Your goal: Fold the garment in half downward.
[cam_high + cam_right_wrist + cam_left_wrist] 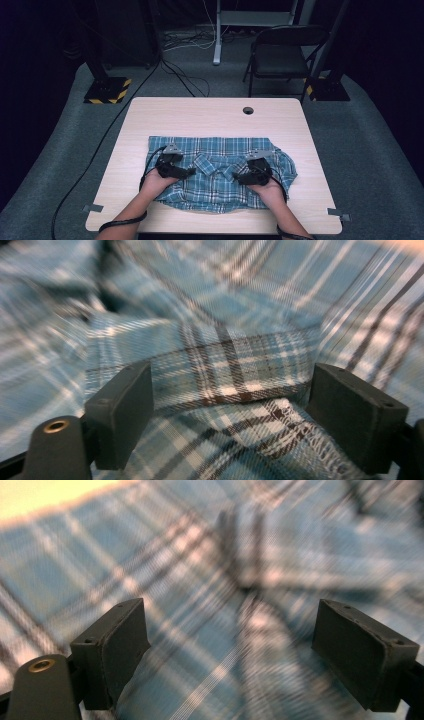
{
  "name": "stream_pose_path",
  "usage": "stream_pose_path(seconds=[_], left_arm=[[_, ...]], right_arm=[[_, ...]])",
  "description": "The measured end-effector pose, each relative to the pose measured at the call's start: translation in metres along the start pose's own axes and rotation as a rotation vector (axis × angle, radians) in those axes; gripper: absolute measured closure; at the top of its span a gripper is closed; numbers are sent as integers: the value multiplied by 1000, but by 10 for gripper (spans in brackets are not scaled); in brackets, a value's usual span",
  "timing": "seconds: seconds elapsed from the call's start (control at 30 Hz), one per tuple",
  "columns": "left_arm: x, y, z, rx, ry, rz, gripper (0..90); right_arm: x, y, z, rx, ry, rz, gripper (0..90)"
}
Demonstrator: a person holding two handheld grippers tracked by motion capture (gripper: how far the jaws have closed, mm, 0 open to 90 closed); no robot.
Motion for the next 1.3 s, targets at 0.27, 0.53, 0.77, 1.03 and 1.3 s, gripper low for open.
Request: stream_pose_path(seconds=[0.27,0.53,0.77,1.03,1.3], left_arm=[[-17,-12,-30,39,-45,-44,132],[4,-38,-22,-40,-89,93,127],[8,-39,-21,-47,-110,81,127],[2,-28,-27,-60,-124,73,134],[-1,-18,-70,79,-162,45,120]], right_arm=[[3,-7,2,22,-3,5,147],[4,-4,4,29,15,5,150],[-20,20,23,3,83,-102,120],[-6,-1,25,6,88,-7,87],[-3,-6,22,14,71,6,68]])
Point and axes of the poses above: each handheld gripper's, and its own axes: y roughly backward along the jaws, x roughly out of its underside, z roughly to its left, the point moved 5 cm from there along -y, roughly forward along the jaws, and after that the axes turned 14 degrees about y, right-handed, at the moved point
